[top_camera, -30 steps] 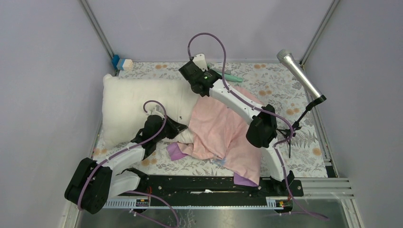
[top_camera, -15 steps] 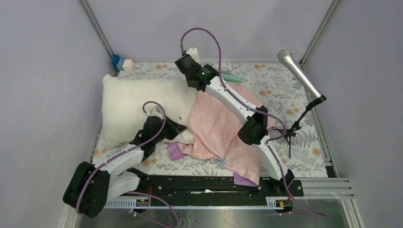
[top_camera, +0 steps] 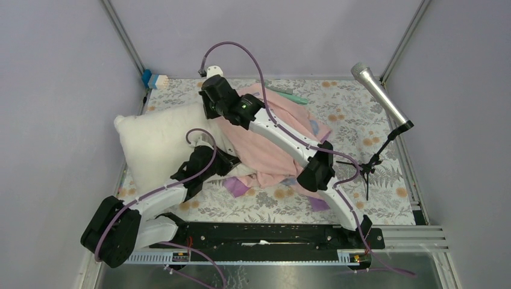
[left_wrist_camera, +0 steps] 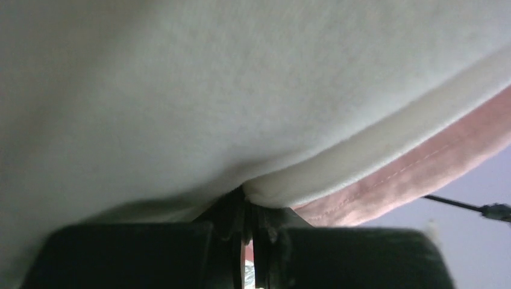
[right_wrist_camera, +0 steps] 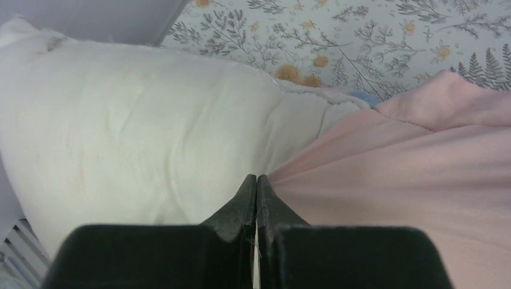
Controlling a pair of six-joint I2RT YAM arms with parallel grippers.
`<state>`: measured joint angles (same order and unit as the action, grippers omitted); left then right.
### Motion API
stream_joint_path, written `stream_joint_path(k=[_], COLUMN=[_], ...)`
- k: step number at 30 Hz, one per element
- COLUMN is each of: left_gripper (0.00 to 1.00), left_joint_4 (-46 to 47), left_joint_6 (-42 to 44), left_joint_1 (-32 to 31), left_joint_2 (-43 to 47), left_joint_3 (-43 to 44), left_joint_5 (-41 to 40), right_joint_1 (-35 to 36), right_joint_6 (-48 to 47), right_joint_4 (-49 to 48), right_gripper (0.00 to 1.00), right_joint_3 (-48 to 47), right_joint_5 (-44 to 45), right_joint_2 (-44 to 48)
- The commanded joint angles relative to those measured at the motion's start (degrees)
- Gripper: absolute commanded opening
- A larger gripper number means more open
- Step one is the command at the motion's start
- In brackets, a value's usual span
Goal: Put the pillow into the pillowcase
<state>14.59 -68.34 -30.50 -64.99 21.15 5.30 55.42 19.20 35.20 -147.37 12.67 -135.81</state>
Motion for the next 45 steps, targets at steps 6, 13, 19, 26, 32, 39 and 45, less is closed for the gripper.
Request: stream_joint_path(k=[6, 13, 19, 26, 32, 39, 45], left_gripper=[0.0, 0.0, 0.2, 0.7, 0.92, 0.99, 0.99], left_joint_4=[3.81, 8.09, -2.44, -22.45, -39.73, -52.35, -46.28], left_joint_6=[-10.89, -6.71, 2.1, 15.18, 21.72, 29.72, 28.74], left_joint_1=[1.68, 5.81, 5.85, 4.45, 4.05, 4.69, 8.32], left_joint_2=[-6.61, -16.09, -12.31, -0.65, 12.42, 13.23, 3.44], left_joint_3=[10.71, 17.95, 22.1, 26.33, 27.91, 31.84, 27.79], left_joint_5=[0.67, 7.91, 8.71, 4.36, -7.73, -31.57, -35.11], right_joint_1=[1.84, 1.89, 2.16, 2.62, 2.68, 2.67, 2.68], right_joint_6=[1.48, -0.78, 5.41, 12.59, 11.47, 8.88, 5.97], right_joint_4=[-4.29, -2.09, -7.6, -20.06, -26.07, -25.85, -25.42], right_gripper=[0.17, 0.67, 0.66, 0.64, 0.65, 0.67, 0.67], right_joint_3=[4.1, 21.7, 52.76, 78.16, 84.0, 83.56, 81.91], right_joint_5=[-7.87, 1.95, 11.38, 12.01, 15.5, 21.82, 26.14], right_joint_2=[11.44, 26.29, 43.52, 52.46, 49.73, 44.92, 40.34])
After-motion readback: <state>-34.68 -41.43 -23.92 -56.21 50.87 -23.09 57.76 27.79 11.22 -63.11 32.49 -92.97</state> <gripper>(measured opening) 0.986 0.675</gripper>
